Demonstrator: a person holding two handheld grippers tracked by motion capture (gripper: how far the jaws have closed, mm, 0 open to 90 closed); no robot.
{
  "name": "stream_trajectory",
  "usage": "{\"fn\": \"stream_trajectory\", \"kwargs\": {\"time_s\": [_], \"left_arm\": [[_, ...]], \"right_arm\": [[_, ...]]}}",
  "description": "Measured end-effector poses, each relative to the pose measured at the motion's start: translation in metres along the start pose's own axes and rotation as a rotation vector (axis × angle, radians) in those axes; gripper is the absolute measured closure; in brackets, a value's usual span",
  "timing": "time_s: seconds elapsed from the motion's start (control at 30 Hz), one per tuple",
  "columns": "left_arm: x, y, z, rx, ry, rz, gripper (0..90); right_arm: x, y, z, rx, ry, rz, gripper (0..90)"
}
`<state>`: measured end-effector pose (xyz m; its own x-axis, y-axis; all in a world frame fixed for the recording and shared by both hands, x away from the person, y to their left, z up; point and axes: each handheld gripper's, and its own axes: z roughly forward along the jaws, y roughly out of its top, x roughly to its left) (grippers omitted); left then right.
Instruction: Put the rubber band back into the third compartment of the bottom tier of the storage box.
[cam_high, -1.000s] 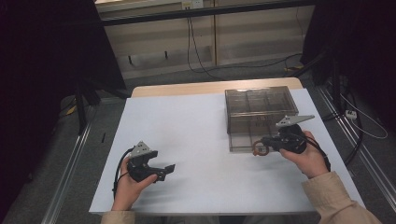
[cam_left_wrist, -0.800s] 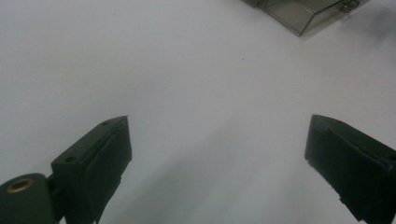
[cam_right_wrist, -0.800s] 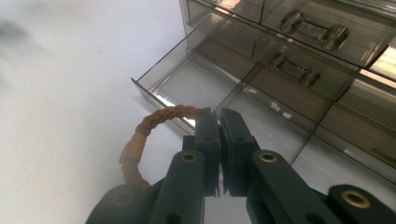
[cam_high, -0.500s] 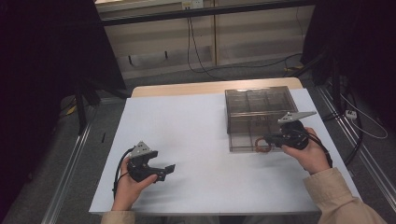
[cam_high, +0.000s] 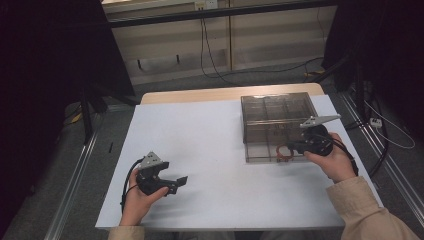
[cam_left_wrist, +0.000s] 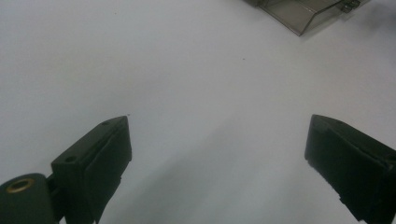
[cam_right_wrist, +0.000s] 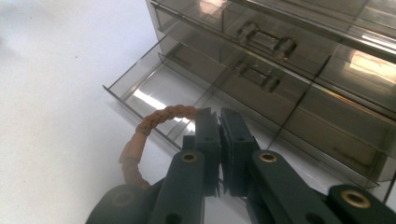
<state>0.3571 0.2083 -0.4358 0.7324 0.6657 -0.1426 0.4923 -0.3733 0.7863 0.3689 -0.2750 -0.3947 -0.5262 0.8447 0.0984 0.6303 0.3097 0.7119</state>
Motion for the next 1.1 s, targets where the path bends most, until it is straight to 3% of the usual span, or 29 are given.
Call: {"fn": "stream_trajectory", "kwargs": {"time_s": [1.1], "left_arm": [[-0.001,0.000,0.001,0.007,0.003,0.003,7.4]], "right_arm": [[-0.021,0.001,-0.004,0.009,-0.059,0.022,87.6]]}}
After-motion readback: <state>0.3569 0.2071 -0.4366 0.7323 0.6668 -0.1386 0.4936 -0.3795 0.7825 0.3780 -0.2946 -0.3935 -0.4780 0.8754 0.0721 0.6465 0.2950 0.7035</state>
